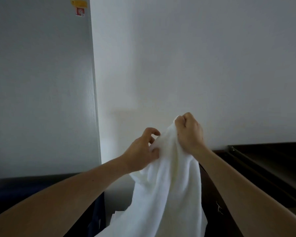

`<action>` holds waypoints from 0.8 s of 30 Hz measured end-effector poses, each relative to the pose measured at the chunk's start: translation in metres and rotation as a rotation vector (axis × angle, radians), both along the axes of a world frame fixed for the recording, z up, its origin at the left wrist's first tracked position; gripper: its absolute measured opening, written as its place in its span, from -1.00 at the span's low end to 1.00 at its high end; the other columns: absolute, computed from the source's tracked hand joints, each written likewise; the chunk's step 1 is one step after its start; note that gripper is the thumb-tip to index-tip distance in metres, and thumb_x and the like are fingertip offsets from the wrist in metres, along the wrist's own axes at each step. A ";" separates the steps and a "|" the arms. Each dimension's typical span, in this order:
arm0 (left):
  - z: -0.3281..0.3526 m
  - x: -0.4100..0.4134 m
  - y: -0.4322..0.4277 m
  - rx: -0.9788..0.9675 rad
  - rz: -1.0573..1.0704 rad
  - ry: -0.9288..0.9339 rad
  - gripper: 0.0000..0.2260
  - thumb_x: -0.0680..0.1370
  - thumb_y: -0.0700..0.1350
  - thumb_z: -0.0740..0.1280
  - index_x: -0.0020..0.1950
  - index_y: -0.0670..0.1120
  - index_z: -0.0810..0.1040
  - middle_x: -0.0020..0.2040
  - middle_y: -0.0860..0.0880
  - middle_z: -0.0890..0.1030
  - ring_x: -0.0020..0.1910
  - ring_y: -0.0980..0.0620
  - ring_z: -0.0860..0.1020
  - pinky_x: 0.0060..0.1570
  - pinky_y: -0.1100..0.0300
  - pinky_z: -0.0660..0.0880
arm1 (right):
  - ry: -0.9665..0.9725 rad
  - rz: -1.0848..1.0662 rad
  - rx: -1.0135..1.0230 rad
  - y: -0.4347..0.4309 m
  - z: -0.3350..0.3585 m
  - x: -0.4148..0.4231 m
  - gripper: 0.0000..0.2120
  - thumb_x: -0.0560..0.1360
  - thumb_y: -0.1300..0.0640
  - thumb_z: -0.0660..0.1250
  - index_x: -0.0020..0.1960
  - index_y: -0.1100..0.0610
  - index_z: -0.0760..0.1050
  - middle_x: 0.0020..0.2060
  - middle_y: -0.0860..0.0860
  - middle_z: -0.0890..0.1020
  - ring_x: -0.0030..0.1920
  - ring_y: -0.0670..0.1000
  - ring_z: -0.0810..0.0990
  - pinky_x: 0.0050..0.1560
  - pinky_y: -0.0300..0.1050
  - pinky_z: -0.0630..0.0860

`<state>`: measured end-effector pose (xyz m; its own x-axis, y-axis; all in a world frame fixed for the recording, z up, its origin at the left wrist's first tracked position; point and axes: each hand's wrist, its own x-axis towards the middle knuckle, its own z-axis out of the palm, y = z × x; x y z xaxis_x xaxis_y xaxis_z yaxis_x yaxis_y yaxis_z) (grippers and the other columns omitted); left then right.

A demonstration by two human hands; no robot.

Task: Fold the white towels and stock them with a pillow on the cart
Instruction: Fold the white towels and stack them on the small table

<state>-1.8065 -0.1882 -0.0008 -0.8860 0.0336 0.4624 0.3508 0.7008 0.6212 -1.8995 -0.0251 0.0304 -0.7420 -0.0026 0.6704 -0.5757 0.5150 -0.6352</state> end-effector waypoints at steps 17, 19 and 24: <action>-0.011 0.037 -0.083 -0.374 -0.158 -0.352 -0.25 0.57 -0.19 0.30 0.46 0.53 0.05 0.22 0.04 0.50 -0.35 0.24 0.55 -0.24 0.52 0.41 | 0.028 -0.143 0.076 0.032 0.005 -0.059 -0.74 0.62 0.06 0.12 -0.17 0.18 0.33 -0.37 -0.01 0.43 -0.25 0.15 0.41 -0.19 -0.03 0.26; -0.015 0.038 -0.087 -0.549 -0.110 -0.320 -0.37 0.61 -0.21 0.17 0.44 0.48 0.20 0.23 0.04 0.52 -0.31 0.30 0.53 -0.17 0.56 0.39 | 0.009 -0.170 0.072 0.040 0.004 -0.063 -0.74 0.62 0.06 0.11 -0.16 0.20 0.34 -0.33 0.06 0.46 -0.22 0.18 0.43 -0.17 -0.02 0.27; -0.022 0.031 -0.103 -0.646 0.064 -0.361 -0.58 0.61 -0.26 0.12 0.33 0.10 0.56 0.20 0.04 0.53 0.02 0.12 0.49 -0.03 0.47 0.32 | 0.016 -0.157 0.081 0.044 0.003 -0.063 -0.73 0.62 0.06 0.11 -0.21 0.17 0.30 -0.35 0.04 0.45 -0.26 0.16 0.42 -0.21 -0.03 0.25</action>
<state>-1.7752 -0.2912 -0.0228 -0.9885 0.1435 0.0475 0.1490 0.9778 0.1472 -1.9624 0.0193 0.0335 -0.7267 0.0584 0.6845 -0.4937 0.6484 -0.5795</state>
